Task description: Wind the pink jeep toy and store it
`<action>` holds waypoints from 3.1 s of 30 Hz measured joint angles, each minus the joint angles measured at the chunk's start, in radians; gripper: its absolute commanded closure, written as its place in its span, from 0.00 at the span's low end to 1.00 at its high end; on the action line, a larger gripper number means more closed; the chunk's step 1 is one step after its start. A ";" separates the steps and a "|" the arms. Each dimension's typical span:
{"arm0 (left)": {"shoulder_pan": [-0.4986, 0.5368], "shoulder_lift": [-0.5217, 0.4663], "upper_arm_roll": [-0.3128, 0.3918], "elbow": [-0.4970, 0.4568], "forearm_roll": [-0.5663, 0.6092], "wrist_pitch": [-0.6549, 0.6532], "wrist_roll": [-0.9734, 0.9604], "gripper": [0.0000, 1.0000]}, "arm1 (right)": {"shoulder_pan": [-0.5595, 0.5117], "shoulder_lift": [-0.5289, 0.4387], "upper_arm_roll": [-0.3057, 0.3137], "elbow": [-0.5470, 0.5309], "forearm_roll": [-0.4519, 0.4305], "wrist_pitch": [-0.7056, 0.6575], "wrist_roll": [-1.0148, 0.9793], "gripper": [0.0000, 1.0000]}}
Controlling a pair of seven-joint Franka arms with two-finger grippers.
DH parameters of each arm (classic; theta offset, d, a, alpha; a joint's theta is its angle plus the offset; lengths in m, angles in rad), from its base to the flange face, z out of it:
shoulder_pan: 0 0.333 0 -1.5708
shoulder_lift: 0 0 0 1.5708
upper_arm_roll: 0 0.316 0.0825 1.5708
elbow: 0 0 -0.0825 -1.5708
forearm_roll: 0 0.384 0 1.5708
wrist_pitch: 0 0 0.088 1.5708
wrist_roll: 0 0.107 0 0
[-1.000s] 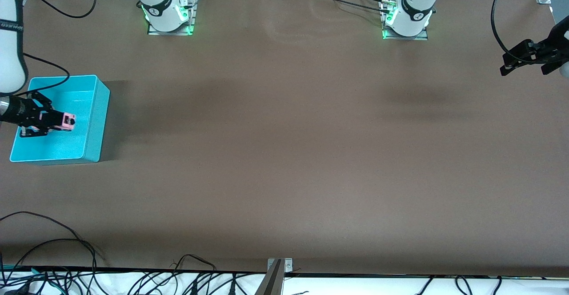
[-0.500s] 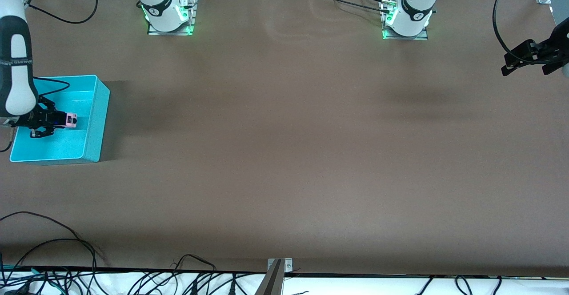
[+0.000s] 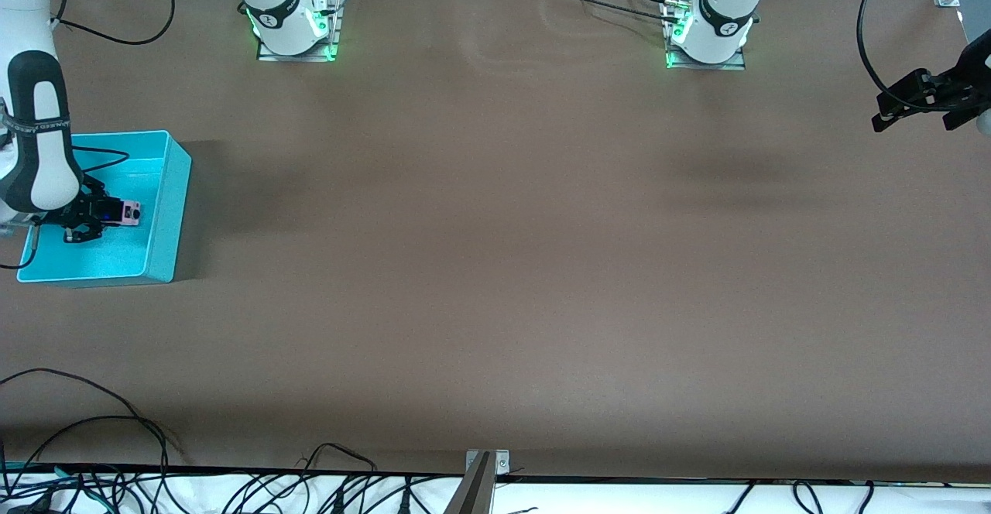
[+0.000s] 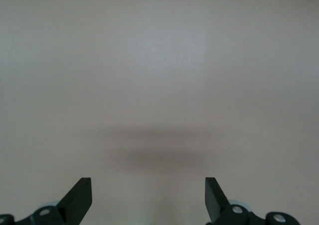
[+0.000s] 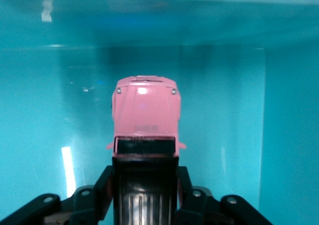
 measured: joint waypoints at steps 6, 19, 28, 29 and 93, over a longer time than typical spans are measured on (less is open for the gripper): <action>0.000 0.000 0.001 0.000 0.000 -0.002 0.000 0.00 | 0.003 -0.004 0.004 0.002 0.000 0.000 0.000 0.00; -0.001 0.000 0.002 0.000 0.000 -0.015 0.001 0.00 | 0.061 -0.084 0.005 0.064 -0.015 -0.195 -0.001 0.00; -0.002 0.000 0.002 0.000 0.000 -0.016 0.001 0.00 | 0.132 -0.111 0.007 0.204 -0.143 -0.441 -0.002 0.00; -0.001 0.000 0.002 0.000 0.000 -0.016 0.001 0.00 | 0.143 -0.112 0.007 0.219 -0.158 -0.464 -0.002 0.00; -0.002 0.000 0.002 0.000 0.000 -0.017 0.001 0.00 | 0.067 -0.623 0.567 0.048 -0.208 -0.437 -0.757 0.00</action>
